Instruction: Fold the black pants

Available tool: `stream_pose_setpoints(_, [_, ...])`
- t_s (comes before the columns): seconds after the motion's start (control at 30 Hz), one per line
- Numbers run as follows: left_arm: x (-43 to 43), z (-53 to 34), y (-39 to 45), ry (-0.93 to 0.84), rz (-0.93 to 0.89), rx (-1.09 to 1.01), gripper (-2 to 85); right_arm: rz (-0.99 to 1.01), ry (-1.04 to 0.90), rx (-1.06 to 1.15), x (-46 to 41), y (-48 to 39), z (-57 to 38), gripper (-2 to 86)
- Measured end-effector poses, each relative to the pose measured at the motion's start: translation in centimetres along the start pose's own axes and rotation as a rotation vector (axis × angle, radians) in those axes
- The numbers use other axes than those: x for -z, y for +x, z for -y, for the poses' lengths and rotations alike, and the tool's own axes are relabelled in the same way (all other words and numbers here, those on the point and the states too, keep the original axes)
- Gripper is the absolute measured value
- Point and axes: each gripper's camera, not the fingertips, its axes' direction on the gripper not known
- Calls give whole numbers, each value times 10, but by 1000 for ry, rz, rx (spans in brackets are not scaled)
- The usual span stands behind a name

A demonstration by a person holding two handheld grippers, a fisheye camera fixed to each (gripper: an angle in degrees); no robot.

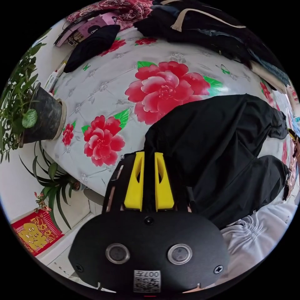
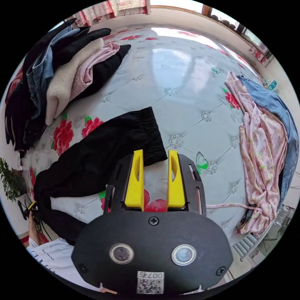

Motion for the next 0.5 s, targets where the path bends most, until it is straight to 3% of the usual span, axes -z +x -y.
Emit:
stream_pose_setpoints(0.07, [1, 8, -4, -6, -33, 32, 32, 24, -92, -17, -25, -5, 6, 80])
stream_pose_setpoints(0.2, [9, 40, -14, 19, -83, 96, 10, -24, -28, 42, -12, -21, 9, 68])
stream_pose_setpoints(0.3, [39, 62, -15, 127, -125, 99, 2, -73, 145, 62, 41, -14, -2, 64])
stream_pose_setpoints(0.5, [99, 69, 25, 321, -161, -94, -5, -61, 521, -21, 186, 35, -55, 60])
